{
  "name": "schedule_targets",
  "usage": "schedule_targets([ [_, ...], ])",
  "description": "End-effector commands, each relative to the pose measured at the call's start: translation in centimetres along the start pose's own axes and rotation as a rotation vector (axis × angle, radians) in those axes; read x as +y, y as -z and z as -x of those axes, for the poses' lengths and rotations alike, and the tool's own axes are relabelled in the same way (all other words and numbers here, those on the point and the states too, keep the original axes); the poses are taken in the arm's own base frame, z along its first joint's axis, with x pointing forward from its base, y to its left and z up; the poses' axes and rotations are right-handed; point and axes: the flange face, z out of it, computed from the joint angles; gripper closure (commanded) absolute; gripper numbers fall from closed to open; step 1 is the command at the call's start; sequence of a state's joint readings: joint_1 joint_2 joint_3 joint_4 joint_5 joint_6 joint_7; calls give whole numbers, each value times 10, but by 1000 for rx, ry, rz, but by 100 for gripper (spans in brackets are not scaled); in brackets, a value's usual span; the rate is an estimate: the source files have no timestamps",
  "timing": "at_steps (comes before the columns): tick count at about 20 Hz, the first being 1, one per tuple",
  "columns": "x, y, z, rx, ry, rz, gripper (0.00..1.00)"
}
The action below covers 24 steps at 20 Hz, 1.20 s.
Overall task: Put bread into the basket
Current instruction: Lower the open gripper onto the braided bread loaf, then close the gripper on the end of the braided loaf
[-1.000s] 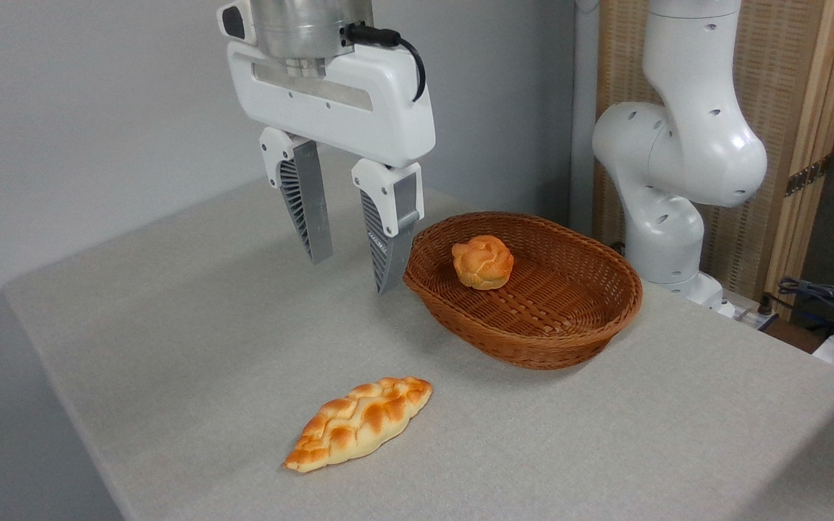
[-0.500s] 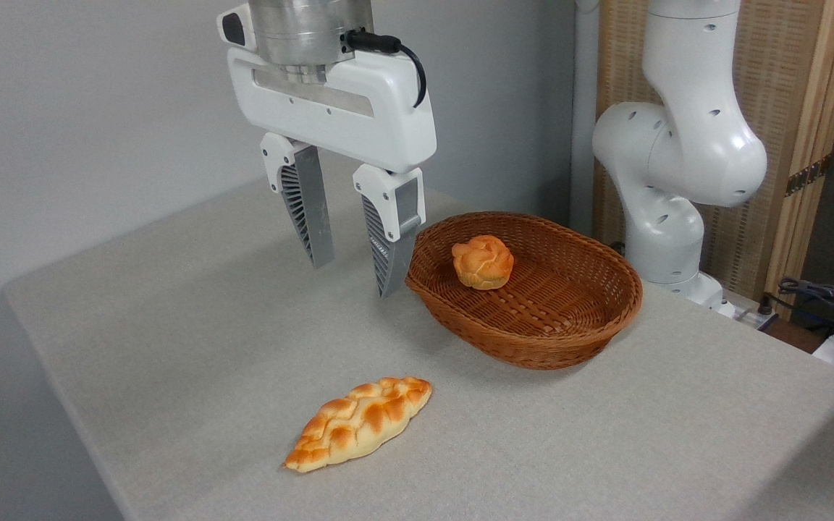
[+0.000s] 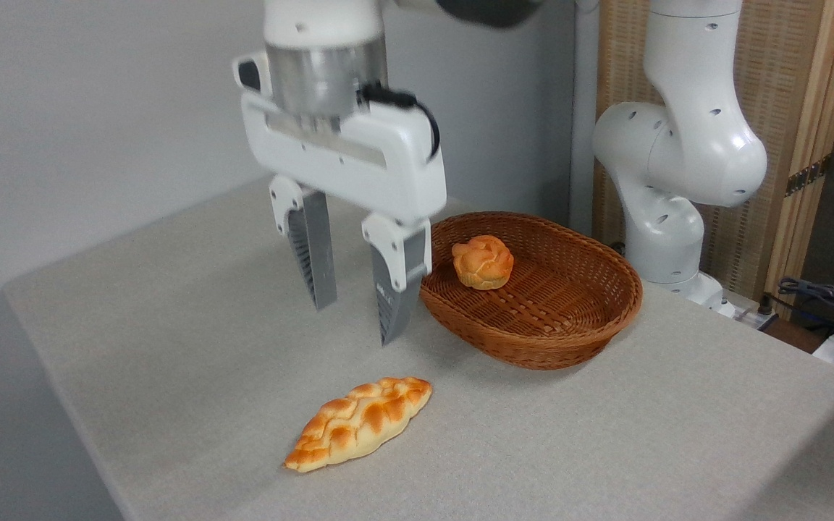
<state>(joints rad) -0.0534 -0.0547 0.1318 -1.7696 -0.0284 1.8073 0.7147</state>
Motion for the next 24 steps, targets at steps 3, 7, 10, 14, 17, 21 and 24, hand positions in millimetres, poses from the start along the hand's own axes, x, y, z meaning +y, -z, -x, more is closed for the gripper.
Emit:
schedule_targets([
  [3,2,-50,14,-18,-95,8,0],
  [7,1,-108,17,-30,-78,26,0],
  [10,1,-122,16,2,-87,-7,0],
  [14,10,-144,12,-21,-97,20,0],
  [17,13,-144,7,39,-60,60,0],
  [21,13,-142,5,62,-45,61,0],
  [24,24,-147,0,55,-69,70,0],
])
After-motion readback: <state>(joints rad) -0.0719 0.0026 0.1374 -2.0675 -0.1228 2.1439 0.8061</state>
